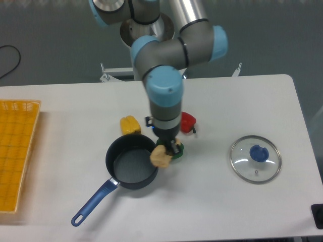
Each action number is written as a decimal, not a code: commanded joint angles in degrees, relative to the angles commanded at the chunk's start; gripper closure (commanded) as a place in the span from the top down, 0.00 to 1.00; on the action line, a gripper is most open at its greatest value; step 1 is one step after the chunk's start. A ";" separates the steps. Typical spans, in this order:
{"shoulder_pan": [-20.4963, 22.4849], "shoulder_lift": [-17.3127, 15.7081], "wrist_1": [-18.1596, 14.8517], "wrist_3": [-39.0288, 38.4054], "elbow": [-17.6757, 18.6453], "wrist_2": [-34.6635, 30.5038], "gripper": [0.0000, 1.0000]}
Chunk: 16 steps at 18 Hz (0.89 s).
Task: Place the bread in the pot
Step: 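Lower the bread into the saucepan and open the gripper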
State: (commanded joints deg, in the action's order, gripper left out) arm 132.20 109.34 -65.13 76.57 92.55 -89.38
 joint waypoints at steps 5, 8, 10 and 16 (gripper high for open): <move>-2.12 1.05 0.18 -2.47 0.09 -0.09 0.44; -2.91 1.84 0.35 -3.00 0.00 -0.18 0.56; -3.08 2.11 0.96 -2.91 0.00 -0.18 0.90; -3.26 1.94 1.58 -2.65 0.00 -0.53 1.00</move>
State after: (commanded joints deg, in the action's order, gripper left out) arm 128.94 111.27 -63.55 73.92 92.55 -89.91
